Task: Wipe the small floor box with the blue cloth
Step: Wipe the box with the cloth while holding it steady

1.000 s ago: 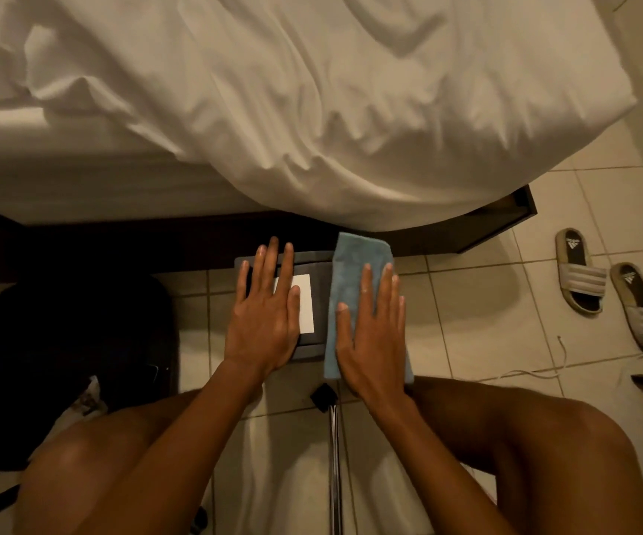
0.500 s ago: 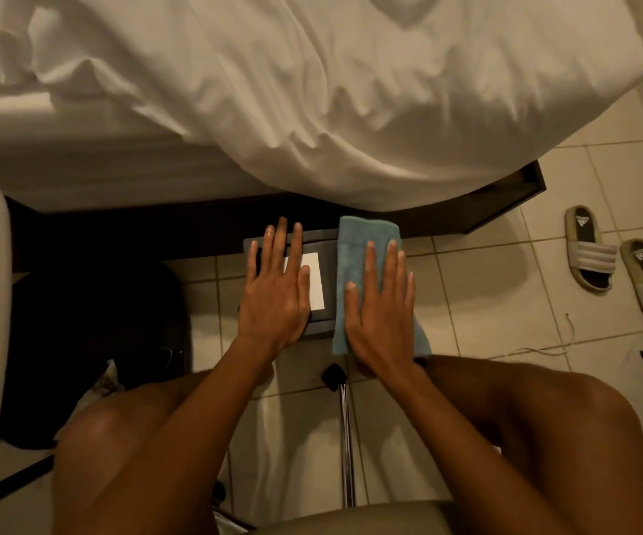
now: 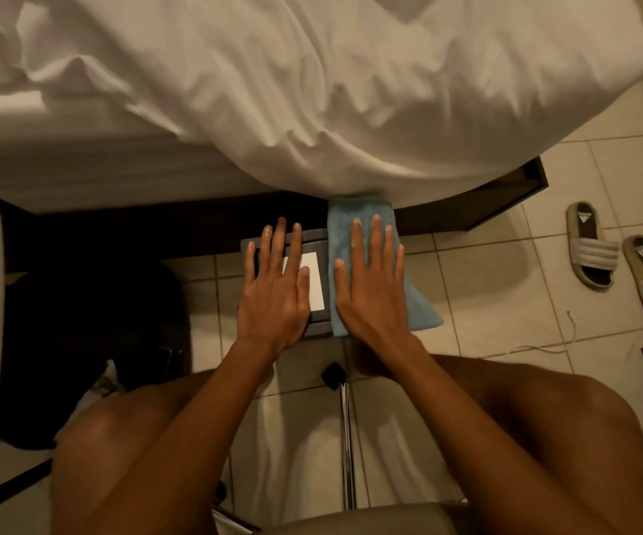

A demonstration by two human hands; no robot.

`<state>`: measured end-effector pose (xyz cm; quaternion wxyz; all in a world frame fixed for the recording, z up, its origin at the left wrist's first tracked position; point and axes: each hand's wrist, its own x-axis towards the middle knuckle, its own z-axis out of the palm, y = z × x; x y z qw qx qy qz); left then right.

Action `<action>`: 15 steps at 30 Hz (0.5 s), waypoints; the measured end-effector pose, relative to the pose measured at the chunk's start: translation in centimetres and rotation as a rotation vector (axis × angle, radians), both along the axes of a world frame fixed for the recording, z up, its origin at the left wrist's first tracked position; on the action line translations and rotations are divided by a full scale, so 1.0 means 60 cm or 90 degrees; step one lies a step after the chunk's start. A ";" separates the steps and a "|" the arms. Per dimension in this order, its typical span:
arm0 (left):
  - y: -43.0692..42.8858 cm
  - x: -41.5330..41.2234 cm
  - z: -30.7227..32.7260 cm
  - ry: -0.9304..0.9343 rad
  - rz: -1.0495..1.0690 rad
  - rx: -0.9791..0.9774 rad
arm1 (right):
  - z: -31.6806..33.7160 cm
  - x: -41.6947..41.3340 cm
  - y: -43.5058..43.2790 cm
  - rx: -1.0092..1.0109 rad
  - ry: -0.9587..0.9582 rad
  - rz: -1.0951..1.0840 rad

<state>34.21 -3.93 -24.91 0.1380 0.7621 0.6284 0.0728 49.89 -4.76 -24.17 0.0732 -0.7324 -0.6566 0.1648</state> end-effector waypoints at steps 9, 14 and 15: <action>0.003 -0.019 0.002 -0.073 0.005 -0.010 | -0.002 0.025 0.040 0.027 0.031 0.010; -0.004 -0.042 0.000 -0.099 -0.013 -0.014 | -0.004 0.024 0.037 0.027 0.024 0.021; -0.004 -0.040 -0.001 -0.102 -0.003 -0.007 | -0.003 0.021 0.034 0.027 0.023 0.018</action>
